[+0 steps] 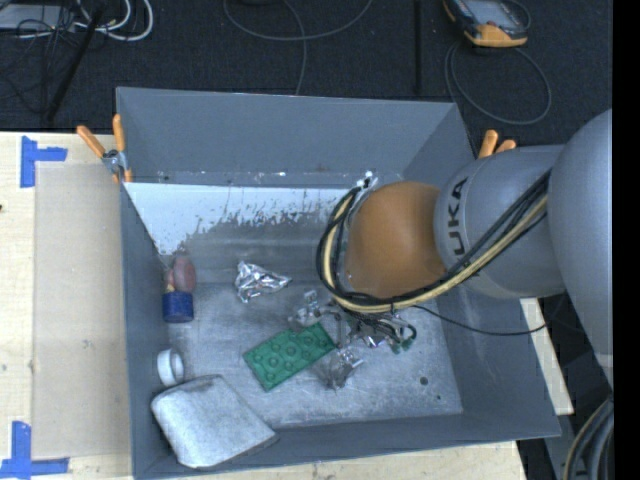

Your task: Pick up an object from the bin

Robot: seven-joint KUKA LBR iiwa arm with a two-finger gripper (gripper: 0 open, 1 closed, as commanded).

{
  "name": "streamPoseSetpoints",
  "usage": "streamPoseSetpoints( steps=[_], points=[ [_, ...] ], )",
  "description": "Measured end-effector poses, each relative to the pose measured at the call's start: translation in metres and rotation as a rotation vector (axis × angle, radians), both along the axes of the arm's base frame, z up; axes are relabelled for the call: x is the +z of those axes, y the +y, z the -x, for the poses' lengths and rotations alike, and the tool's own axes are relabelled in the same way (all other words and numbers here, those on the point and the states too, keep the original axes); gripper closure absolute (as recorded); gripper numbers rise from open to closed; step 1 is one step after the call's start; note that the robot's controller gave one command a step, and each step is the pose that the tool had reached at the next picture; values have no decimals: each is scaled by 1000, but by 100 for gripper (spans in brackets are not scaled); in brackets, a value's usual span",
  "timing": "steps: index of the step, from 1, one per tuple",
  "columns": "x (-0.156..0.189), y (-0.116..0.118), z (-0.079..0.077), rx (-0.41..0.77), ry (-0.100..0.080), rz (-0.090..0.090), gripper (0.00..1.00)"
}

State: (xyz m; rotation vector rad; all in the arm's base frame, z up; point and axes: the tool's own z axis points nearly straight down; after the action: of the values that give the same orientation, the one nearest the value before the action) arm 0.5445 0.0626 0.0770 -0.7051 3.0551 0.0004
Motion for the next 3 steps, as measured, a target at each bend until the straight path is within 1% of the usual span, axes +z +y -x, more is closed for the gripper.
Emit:
streamPoseSetpoints(
  steps=[1, 2, 3],
  points=[
    [75, 9, 9, 10, 0, 0, 0],
    [-4, 25, -46, 115, 8, 0, 0],
    [-1, 23, -45, 113, 14, 5, 100]
  ],
)
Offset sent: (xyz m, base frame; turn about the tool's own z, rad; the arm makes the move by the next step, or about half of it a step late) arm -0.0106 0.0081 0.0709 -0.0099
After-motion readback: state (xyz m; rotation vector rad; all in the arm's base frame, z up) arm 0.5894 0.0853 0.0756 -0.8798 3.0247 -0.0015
